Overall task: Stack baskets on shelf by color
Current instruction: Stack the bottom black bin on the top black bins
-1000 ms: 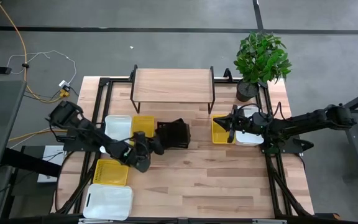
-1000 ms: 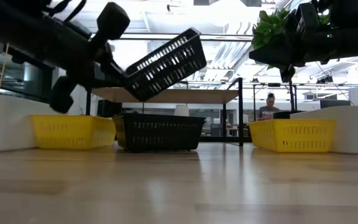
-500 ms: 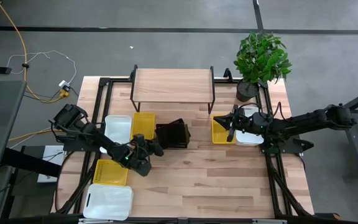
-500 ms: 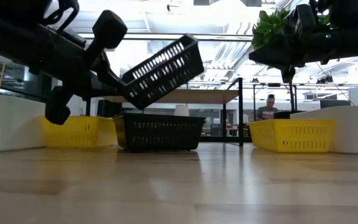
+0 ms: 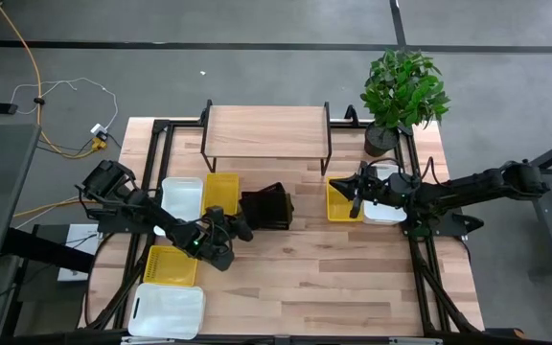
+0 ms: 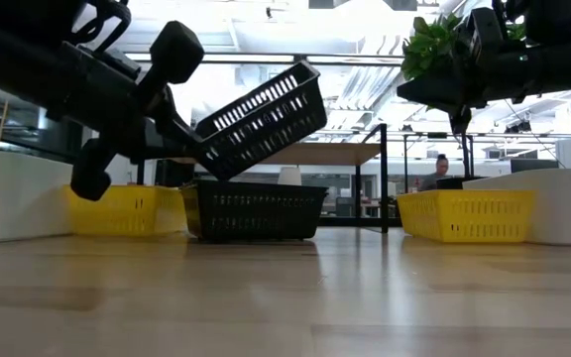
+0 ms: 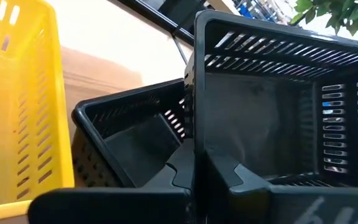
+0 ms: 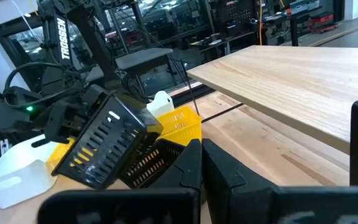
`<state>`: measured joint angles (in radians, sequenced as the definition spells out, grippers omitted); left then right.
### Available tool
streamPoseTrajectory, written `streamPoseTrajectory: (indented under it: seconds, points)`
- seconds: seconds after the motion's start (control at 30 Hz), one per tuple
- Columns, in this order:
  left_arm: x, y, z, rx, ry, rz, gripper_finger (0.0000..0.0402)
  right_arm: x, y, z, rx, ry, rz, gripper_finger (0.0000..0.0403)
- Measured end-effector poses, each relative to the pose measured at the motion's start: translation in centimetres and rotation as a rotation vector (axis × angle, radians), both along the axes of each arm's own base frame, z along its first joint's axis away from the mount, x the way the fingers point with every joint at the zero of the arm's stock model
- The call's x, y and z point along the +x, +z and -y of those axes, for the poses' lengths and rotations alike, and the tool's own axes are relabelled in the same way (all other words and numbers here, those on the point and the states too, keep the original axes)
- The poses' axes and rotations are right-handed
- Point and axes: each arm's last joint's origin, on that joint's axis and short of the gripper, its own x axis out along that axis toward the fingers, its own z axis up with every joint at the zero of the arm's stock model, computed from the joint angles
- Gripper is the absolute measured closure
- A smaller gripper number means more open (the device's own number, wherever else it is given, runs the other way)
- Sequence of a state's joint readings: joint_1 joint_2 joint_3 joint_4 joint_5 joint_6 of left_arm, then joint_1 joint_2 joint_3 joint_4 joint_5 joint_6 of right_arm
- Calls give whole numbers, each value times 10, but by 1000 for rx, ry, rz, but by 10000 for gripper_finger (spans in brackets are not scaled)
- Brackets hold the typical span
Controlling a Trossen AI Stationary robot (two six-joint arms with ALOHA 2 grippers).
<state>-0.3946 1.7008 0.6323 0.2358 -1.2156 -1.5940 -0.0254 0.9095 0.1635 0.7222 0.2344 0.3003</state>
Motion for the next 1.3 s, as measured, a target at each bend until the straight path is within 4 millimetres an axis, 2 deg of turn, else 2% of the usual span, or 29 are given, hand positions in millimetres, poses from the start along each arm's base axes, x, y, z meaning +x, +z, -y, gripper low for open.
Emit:
streamPoseTrajectory:
  seconds: [0.3, 0.83, 1.3]
  points:
    - [-2, -2, -1, 33, -7, -63, 401, 0, 0, 0, 13, 0, 4, 402]
    - [-6, -4, -5, 69, 42, -78, 401, 0, 0, 0, 16, -6, 4, 402]
    - [-6, -5, -3, 93, 7, -134, 399, 0, 0, 0, 38, -7, 10, 402]
